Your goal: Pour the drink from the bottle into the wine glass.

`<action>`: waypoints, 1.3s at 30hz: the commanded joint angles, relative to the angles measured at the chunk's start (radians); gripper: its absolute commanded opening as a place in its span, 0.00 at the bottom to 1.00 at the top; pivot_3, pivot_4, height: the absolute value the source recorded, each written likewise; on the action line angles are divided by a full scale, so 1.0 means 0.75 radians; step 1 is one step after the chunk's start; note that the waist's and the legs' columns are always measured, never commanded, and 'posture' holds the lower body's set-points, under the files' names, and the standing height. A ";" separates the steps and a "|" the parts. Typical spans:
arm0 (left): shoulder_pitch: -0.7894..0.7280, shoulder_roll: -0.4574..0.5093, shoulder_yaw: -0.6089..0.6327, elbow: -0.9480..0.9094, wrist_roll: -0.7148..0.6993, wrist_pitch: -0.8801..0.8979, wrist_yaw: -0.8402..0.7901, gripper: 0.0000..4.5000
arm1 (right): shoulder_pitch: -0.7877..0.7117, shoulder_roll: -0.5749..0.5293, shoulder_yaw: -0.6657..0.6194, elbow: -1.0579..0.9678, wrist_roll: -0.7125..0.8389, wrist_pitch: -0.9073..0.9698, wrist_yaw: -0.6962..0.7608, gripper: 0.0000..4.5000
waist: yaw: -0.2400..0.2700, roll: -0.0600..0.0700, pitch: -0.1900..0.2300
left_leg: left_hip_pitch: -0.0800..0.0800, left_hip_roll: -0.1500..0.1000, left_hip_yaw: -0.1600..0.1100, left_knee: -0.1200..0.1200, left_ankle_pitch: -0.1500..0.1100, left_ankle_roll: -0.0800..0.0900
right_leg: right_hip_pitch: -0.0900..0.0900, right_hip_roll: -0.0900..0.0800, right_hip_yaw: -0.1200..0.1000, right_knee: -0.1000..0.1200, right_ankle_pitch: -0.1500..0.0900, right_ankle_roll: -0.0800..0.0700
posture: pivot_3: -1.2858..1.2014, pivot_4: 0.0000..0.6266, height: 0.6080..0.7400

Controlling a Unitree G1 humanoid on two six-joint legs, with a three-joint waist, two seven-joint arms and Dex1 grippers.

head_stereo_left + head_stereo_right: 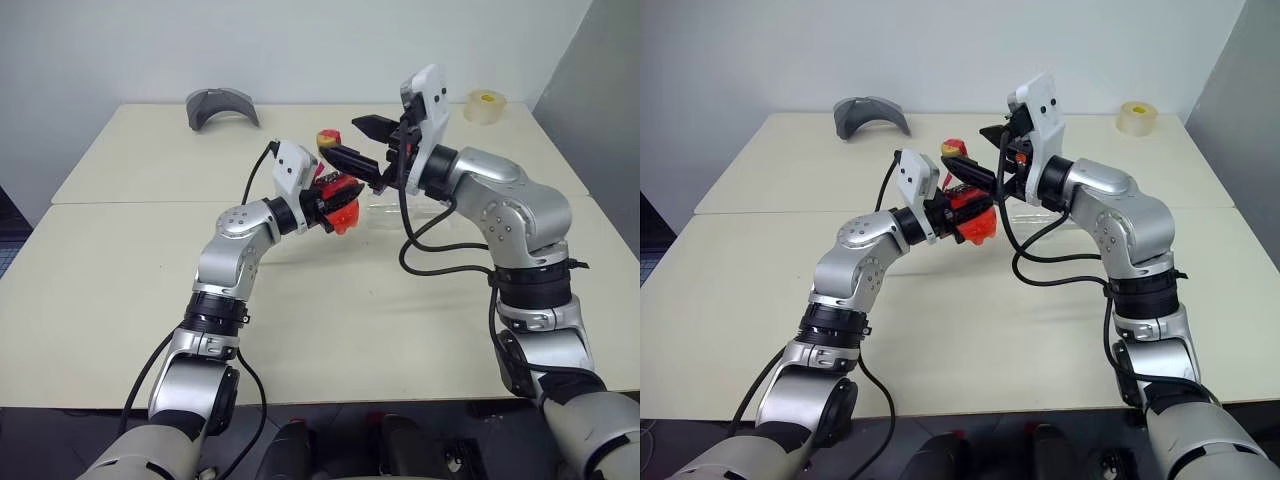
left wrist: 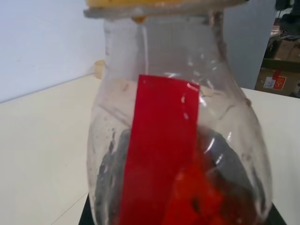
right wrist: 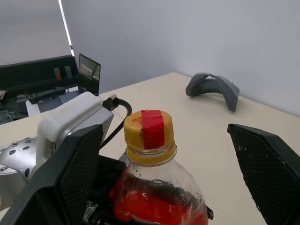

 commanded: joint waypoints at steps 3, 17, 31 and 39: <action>-0.029 0.014 0.019 -0.080 -0.010 -0.030 -0.004 0.28 | -0.074 0.035 0.007 0.028 -0.011 -0.067 0.032 1.00 | 0.000 0.000 0.000 | 0.000 0.000 0.000 0.000 0.000 0.000 | 0.000 0.000 0.000 0.000 0.000 0.000 | 0.52 0.24 1.00; -0.028 0.015 0.015 -0.083 -0.010 -0.027 0.003 0.28 | -0.089 0.047 0.035 0.071 -0.032 -0.106 0.079 0.27 | 0.000 0.000 0.000 | 0.000 0.000 0.000 0.000 0.000 0.000 | 0.000 0.000 0.000 0.000 0.000 0.000 | 0.52 0.24 1.00; 0.227 0.128 -0.038 -0.383 -0.061 0.056 -0.124 0.28 | -0.201 -0.054 -0.004 0.134 0.061 -0.093 0.332 0.27 | -0.012 0.001 0.000 | 0.000 0.000 0.000 -0.001 0.000 0.000 | -0.001 0.000 0.000 0.000 0.000 0.000 | 0.52 0.24 1.00; 0.514 0.243 -0.054 -0.701 -0.154 0.145 -0.144 0.28 | -0.210 -0.167 0.047 0.043 0.118 -0.073 0.557 0.27 | -0.002 0.001 0.000 | 0.000 0.000 -0.001 -0.001 -0.003 0.004 | 0.000 0.000 0.000 0.000 0.000 0.000 | 0.52 0.24 1.00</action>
